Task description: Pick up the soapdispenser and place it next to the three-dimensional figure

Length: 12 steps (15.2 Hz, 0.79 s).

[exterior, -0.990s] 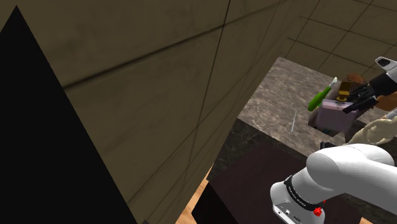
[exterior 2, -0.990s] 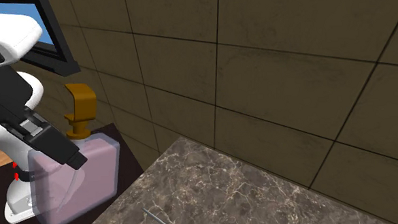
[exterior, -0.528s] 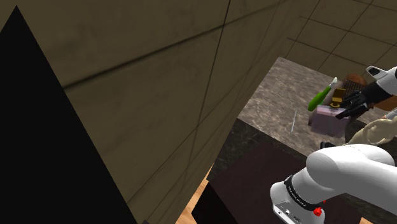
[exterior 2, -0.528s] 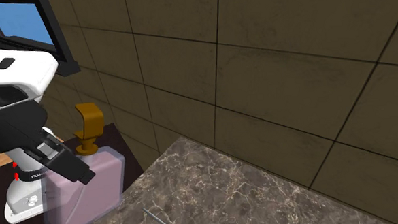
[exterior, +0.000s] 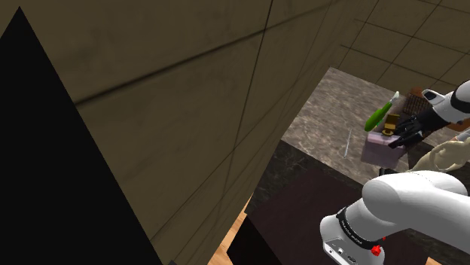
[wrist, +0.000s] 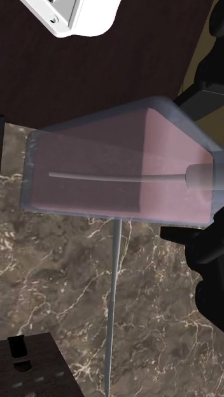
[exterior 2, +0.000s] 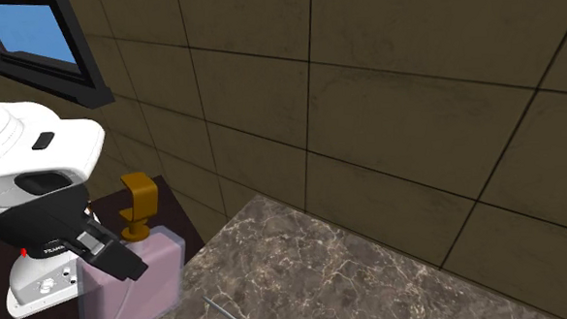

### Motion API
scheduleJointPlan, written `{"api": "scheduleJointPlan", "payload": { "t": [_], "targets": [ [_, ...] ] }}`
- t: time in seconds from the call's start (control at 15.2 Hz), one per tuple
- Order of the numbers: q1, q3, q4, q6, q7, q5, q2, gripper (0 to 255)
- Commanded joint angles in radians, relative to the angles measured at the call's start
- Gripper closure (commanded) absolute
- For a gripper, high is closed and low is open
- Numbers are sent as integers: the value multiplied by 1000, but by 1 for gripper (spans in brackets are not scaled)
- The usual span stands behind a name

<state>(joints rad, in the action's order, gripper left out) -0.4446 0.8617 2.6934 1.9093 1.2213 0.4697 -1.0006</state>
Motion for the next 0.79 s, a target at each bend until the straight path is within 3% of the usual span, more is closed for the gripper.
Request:
{"api": "scheduleJointPlan", "payload": {
  "t": [0.0,0.73],
  "targets": [
    [-3,20,17,26,5,15,8,255],
    [4,145,104,191,24,98,81,255]
  ]
}}
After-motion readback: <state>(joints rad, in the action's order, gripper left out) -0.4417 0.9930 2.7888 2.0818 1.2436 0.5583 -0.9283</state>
